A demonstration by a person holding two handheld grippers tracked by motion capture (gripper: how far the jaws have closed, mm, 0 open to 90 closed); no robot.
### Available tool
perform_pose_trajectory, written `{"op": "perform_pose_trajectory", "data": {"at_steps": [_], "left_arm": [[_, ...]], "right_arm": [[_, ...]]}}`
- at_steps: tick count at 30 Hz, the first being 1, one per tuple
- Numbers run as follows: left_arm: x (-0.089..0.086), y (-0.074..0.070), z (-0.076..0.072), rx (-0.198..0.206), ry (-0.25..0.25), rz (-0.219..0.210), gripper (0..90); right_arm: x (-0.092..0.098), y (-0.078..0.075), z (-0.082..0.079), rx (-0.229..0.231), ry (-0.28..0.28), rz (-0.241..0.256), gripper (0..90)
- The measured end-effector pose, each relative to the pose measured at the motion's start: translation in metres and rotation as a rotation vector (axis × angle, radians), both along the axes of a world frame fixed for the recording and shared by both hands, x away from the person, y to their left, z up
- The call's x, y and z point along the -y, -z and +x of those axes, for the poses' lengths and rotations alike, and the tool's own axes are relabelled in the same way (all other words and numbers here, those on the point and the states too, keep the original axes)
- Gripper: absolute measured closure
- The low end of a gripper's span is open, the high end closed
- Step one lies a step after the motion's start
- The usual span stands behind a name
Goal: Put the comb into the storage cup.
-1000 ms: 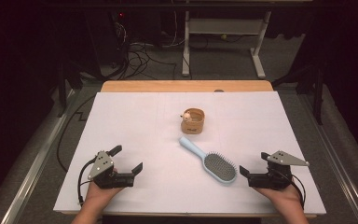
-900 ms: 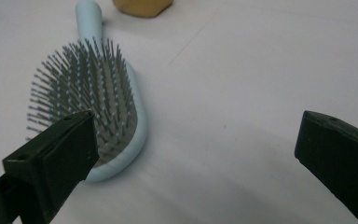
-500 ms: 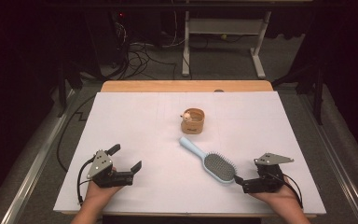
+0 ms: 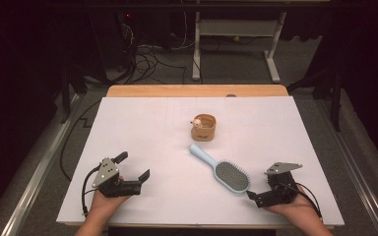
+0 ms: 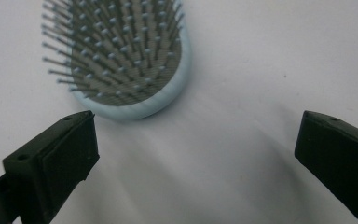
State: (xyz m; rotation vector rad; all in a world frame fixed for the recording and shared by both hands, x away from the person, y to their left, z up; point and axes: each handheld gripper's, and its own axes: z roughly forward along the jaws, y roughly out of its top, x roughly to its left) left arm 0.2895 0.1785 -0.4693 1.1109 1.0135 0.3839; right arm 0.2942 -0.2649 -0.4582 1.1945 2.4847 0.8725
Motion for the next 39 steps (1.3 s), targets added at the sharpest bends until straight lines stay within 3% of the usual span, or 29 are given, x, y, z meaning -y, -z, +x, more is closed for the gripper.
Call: {"op": "perform_pose_trajectory", "data": {"at_steps": [14,21,39], "left_arm": [[0.001,0.000,0.000,-0.003,0.011,-0.010,0.3],[0.002,0.001,-0.001,-0.004,0.018,-0.008,0.3],[0.003,0.001,-0.001,-0.001,0.029,-0.003,0.3]], "right_arm": [[-0.017,-0.005,0.001,-0.058,-0.091,-0.112,0.1],[-0.025,-0.008,0.004,-0.091,-0.123,-0.135,0.0],[-0.052,-0.018,0.024,-0.109,-0.179,-0.179,0.0]]}}
